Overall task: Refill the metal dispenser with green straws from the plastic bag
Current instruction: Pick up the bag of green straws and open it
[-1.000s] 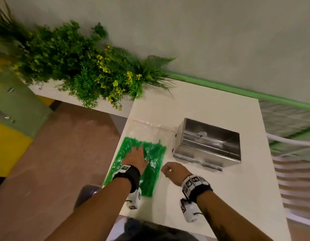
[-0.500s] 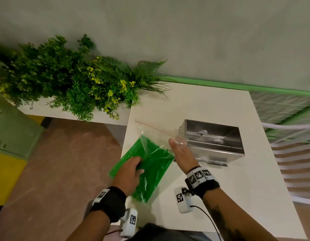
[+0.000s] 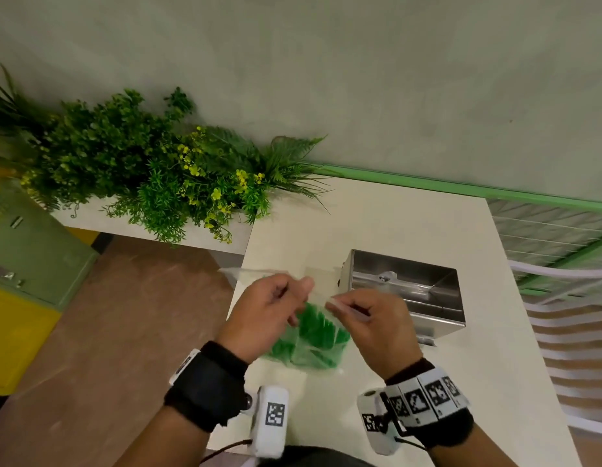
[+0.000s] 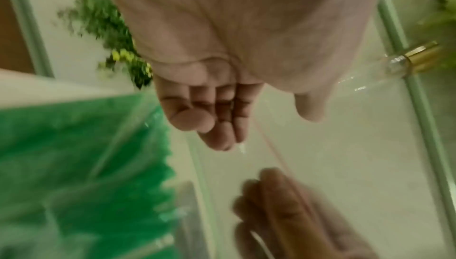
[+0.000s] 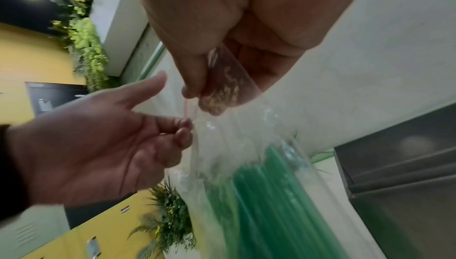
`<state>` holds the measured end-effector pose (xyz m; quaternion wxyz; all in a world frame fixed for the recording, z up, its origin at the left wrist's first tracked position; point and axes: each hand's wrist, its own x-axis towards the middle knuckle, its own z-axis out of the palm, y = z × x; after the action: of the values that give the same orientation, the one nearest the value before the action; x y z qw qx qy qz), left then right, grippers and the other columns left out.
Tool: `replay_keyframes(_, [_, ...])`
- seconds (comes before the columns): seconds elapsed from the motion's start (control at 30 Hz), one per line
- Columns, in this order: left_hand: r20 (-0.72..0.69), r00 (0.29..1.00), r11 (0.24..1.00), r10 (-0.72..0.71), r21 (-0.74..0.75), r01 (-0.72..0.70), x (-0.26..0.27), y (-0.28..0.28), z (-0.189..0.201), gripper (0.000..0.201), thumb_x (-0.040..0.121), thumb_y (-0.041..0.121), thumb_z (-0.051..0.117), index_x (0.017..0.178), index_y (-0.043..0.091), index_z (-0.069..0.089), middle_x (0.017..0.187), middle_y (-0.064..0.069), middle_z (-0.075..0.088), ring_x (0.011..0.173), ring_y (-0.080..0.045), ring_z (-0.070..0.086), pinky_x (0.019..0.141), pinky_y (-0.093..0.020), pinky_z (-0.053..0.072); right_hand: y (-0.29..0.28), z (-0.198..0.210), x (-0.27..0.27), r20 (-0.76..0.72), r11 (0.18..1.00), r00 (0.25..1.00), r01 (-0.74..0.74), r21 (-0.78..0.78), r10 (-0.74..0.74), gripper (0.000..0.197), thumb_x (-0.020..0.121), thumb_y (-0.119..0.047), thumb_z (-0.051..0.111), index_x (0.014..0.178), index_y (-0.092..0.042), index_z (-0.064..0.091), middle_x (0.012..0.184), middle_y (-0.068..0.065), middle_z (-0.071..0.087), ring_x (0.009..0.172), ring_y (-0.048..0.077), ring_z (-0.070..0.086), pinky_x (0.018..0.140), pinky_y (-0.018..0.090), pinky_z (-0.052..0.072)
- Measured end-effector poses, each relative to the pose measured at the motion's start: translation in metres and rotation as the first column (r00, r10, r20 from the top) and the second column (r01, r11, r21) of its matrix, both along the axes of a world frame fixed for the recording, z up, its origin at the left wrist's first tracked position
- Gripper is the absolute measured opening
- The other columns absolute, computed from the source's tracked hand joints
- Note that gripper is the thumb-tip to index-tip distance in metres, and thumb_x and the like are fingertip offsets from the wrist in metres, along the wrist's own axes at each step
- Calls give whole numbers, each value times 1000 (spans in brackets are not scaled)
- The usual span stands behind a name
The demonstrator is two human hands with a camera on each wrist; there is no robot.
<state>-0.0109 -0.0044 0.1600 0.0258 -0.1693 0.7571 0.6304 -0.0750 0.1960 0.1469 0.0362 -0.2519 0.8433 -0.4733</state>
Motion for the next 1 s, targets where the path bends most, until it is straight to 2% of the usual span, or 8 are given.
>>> replay_keyframes(0.07, [74,992,988,101,108,-108,-15,19,7,51,94,53,63,78,6,69,72,-9,71,64,-23,68,55,-33,54,10,-5,-2,-96,998,994,-44,33,47,17,91,-38,75,87,-24,83,74,-15,75,64,3,66,61,22,56])
replay_keyframes(0.2, [158,977,979,142,127,-163,-22,54,12,26,95,8,58,74,-4,65,70,-18,70,64,-30,71,61,-37,58,31,-13,1,-164,983,971,-160,88,172,10,92,-35,77,87,-27,77,74,-21,66,64,-1,58,59,29,55])
replay_keyframes(0.33, [118,987,993,111,-42,-107,-17,79,13,34,100,15,62,70,-1,67,62,-19,71,51,-22,63,59,-37,58,61,6,2,231,974,946,-228,-19,226,40,85,-63,67,101,-27,76,96,-9,78,92,9,73,78,30,62])
replay_keyframes(0.47, [118,990,986,74,-158,-54,-17,100,18,27,94,12,69,69,0,70,57,-15,70,44,-11,59,51,-24,51,68,23,-16,579,981,795,-101,-167,181,53,81,-70,63,90,-19,73,92,8,79,86,20,78,80,44,66])
replay_keyframes(0.6, [138,990,983,-3,-182,28,-16,117,26,21,90,11,73,69,5,75,63,-12,75,49,-8,66,53,-19,54,66,28,-35,581,993,807,-115,-24,107,45,91,-49,73,79,-6,71,75,10,79,73,22,80,75,48,68])
replay_keyframes(0.7, [179,983,988,-31,-141,57,-13,121,29,27,98,11,67,73,7,78,66,-9,76,58,-10,74,59,-19,58,68,28,-44,584,985,804,-166,40,112,31,93,-32,72,75,-7,76,73,11,80,71,25,80,73,48,68])
replay_keyframes(0.87, [249,968,997,-21,83,0,-3,125,30,29,102,3,54,83,-2,76,84,-21,78,74,-20,78,70,-33,66,70,25,-46,637,977,760,-209,52,129,41,90,-37,78,83,2,74,72,17,79,69,30,80,72,48,68])
replay_keyframes(1.0, [262,964,989,41,125,-76,1,129,29,15,90,5,69,83,-7,75,84,-30,75,68,-23,73,71,-39,64,69,20,-43,700,983,699,-182,-27,148,35,92,-27,79,86,7,69,69,13,76,60,20,75,70,44,68])
